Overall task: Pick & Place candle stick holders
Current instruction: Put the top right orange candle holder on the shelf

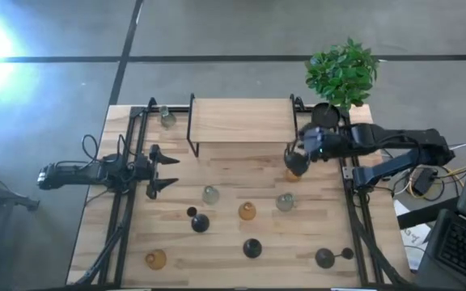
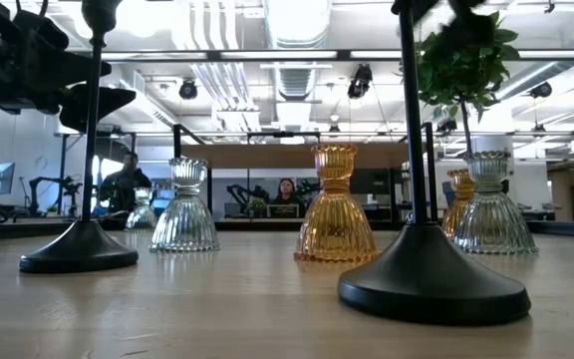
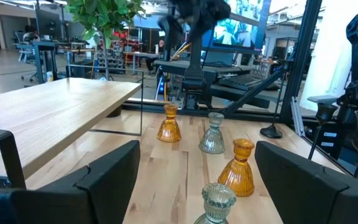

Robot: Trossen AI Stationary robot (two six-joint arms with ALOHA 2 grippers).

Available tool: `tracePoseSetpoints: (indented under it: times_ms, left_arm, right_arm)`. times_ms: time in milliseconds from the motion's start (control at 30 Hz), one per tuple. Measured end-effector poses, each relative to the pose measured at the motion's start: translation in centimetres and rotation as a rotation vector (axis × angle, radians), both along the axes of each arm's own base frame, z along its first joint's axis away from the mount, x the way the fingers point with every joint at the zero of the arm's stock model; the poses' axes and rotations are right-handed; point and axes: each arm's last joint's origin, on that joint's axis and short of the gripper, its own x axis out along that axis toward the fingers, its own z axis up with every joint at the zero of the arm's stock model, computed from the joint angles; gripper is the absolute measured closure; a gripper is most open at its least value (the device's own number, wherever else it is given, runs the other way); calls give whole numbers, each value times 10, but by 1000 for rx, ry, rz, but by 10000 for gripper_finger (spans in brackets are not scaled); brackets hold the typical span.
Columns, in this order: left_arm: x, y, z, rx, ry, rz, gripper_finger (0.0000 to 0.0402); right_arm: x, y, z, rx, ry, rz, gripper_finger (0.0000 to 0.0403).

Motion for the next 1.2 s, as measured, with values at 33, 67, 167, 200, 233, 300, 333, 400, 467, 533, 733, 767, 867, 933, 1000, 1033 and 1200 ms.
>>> tracePoseSetpoints:
  times_ms: [33, 67, 167, 200, 233, 300, 333, 400, 467, 533, 733, 767, 867, 933, 1000, 1033, 1200]
  left_arm:
    - [0, 0, 0, 0, 0, 0, 78]
    - [0, 0, 0, 0, 0, 0, 78]
    - [0, 0, 0, 0, 0, 0, 78]
    - [0, 0, 0, 0, 0, 0, 78]
    - [0, 0, 0, 0, -1, 0, 78]
    - [0, 0, 0, 0, 0, 0, 78]
    - [0, 0, 0, 0, -1, 0, 78]
    - [0, 0, 0, 0, -1, 0, 78]
    - [0, 0, 0, 0, 0, 0, 78]
    - [0, 0, 0, 0, 0, 0, 78]
    - [0, 0, 0, 0, 0, 0, 78]
    - [0, 0, 0, 0, -1, 0, 78]
    - [0, 0, 0, 0, -1, 0, 78]
    - [0, 0, 0, 0, 0, 0, 78]
    - [0, 0, 0, 0, 0, 0, 78]
    - [0, 0, 0, 0, 0, 0, 78]
    - [0, 0, 0, 0, 0, 0, 78]
  right_arm:
    - [-5, 3, -5, 27, 24, -27, 54]
    - [-10, 6, -8, 51, 40, -51, 58]
    - [-25, 17, -22, 83, 53, -121, 67]
    - [-30, 20, -27, 83, 44, -148, 70]
    - [-34, 23, -32, 79, 31, -176, 72]
    - [-42, 30, -46, 71, 16, -219, 74]
    - [-45, 33, -55, 68, 18, -232, 75]
    - [-49, 38, -72, 59, 34, -243, 76]
    - [-51, 42, -89, 40, 37, -259, 76]
    - [-52, 45, -104, -7, 22, -278, 76]
    - [-60, 49, -143, -101, 9, -380, 76]
    - [-61, 50, -148, -109, 13, -389, 76]
    - [-64, 51, -162, -140, -2, -410, 76]
    - [-64, 53, -169, -144, -22, -406, 76]
    - [-63, 56, -177, -143, -40, -372, 76]
    - [-62, 57, -181, -146, -50, -349, 76]
    - [-59, 60, -203, -170, -74, -263, 76]
